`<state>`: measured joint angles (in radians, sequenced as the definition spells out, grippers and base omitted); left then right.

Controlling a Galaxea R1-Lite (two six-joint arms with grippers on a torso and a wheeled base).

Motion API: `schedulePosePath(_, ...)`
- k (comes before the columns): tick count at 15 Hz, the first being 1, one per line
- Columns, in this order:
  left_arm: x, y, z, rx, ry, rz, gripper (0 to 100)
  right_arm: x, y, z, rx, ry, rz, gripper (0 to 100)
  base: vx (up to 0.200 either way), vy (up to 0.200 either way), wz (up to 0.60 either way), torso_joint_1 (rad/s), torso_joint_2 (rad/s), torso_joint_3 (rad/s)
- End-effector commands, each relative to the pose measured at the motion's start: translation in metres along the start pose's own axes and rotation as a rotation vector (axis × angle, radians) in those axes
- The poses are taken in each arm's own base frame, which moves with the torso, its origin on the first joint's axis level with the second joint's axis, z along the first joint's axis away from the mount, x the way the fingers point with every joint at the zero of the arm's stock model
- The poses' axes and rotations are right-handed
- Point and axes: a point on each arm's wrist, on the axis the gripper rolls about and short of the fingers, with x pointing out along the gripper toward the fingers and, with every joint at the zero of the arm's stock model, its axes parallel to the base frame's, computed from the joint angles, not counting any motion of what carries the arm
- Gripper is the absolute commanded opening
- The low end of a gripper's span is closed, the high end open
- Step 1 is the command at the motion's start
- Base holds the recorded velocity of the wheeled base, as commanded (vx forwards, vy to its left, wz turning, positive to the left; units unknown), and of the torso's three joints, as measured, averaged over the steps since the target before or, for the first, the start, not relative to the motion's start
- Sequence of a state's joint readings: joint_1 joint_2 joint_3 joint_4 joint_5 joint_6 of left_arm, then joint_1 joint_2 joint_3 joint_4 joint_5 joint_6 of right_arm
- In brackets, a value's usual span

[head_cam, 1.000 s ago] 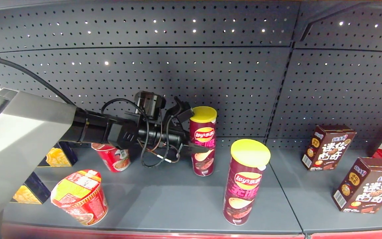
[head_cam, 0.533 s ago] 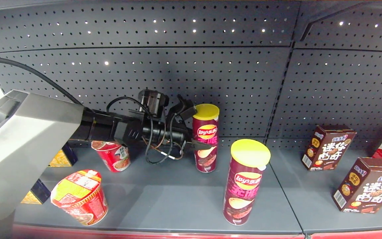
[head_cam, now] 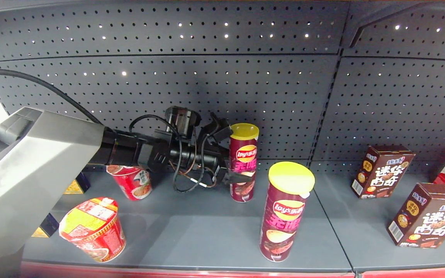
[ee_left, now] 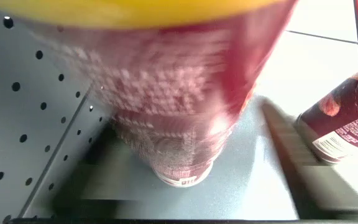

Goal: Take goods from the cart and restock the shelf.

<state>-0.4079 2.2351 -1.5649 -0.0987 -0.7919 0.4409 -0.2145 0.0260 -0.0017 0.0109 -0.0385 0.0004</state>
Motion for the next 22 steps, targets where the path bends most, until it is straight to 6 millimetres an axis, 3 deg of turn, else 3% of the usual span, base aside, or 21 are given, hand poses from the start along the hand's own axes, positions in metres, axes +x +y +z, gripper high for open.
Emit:
schedulePosePath(1,0.0,0.0,0.001,0.003,-0.001,0.001,100,0.0,0.0,0.0,0.0,0.002,0.0,100,0.0,0.0,0.0,0.0,0.0,0.0)
schedulePosePath(7,-0.005,0.004,-0.002,0.001,0.002,0.017,100,0.0,0.0,0.0,0.0,0.0,0.0,100,0.0,0.0,0.0,0.0,0.0,0.0)
schedulePosePath(14,-0.03,0.024,-0.016,0.032,0.029,0.11,100,0.0,0.0,0.0,0.0,0.0,0.0,100,0.0,0.0,0.0,0.0,0.0,0.0)
schedulePosePath(22,-0.03,0.027,-0.015,0.038,0.044,0.154,100,0.0,0.0,0.0,0.0,0.0,0.0,100,0.0,0.0,0.0,0.0,0.0,0.0)
